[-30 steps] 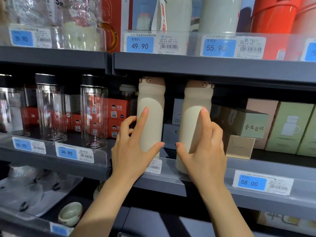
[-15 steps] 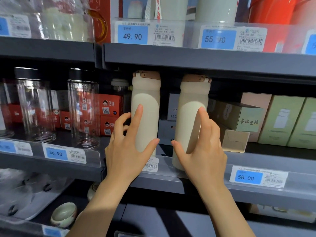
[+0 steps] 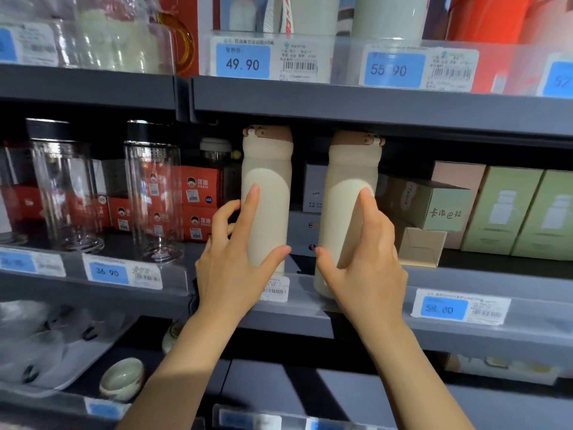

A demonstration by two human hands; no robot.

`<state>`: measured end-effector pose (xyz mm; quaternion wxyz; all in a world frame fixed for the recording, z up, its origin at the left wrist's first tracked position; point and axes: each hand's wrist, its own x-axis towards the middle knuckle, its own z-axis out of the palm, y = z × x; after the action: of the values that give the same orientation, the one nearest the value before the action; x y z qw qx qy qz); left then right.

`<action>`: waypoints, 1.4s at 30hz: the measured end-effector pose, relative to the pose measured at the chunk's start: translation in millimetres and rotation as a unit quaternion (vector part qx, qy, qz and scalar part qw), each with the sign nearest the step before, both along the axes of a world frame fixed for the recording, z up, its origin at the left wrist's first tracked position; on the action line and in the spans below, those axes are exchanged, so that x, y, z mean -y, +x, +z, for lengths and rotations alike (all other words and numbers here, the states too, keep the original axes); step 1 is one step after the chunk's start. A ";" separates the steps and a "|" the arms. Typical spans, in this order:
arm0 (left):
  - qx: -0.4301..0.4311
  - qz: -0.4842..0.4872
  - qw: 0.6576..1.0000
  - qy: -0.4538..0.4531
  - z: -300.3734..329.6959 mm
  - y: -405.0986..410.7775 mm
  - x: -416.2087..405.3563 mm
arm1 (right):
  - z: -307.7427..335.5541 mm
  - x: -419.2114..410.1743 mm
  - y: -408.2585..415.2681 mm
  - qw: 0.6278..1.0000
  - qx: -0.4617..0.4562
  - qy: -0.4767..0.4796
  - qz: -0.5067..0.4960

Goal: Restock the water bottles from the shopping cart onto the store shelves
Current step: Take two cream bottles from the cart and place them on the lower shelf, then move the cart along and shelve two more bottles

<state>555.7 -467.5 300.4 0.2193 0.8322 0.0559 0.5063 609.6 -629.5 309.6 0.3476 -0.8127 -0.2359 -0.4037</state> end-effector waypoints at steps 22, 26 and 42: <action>-0.129 0.117 0.983 -0.054 -166.2 -223.5 43.0 | -139.3 41.6 -125.2 0.943 -0.172 -0.071 0.277; -0.230 0.164 0.951 -0.124 -211.4 -279.9 44.8 | -178.6 35.1 -157.6 0.909 -0.212 -0.119 0.338; -0.350 0.262 0.853 -0.285 -288.7 -461.6 -45.2 | -298.1 -89.8 -311.9 0.723 -0.475 -0.329 0.378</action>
<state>94.1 -422.3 11.7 0.2719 0.8099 0.4867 0.1826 297.7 -539.7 11.5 0.2488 -0.8047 -0.4459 0.3028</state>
